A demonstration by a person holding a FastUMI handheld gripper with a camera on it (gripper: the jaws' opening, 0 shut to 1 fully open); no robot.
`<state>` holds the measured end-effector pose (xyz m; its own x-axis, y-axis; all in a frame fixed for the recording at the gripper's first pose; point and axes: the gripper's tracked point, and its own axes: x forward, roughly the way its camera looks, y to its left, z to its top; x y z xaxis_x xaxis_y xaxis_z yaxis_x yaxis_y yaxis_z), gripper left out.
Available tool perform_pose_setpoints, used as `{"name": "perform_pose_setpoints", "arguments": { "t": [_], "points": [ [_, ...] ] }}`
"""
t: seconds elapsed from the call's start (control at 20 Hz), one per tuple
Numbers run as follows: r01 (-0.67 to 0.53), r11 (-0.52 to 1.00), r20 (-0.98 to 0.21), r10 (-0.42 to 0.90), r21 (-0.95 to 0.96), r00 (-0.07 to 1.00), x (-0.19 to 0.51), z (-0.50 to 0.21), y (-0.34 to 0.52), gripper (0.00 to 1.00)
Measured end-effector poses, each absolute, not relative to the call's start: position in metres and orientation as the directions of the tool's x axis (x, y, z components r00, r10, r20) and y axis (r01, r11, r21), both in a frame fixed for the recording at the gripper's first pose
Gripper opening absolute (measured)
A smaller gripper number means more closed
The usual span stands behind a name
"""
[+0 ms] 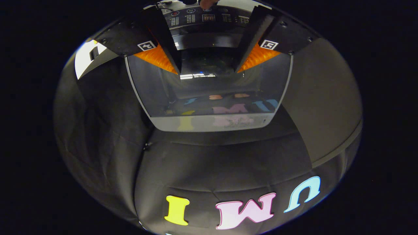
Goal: Put the clothes into the washing machine and then close the washing machine lid.
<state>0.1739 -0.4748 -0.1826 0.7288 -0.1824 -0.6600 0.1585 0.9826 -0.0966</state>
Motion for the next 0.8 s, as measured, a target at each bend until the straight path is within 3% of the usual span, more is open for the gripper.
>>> {"name": "perform_pose_setpoints", "arguments": {
  "t": [0.45, 0.8],
  "points": [
    [0.165, 0.984, -0.703, -0.161, -0.062, 0.693, 0.159, -0.194, -0.473, 0.99],
    [0.148, 0.988, -0.571, -0.139, -0.031, 0.809, 0.177, -0.1, -0.465, 0.99]
  ]
}}
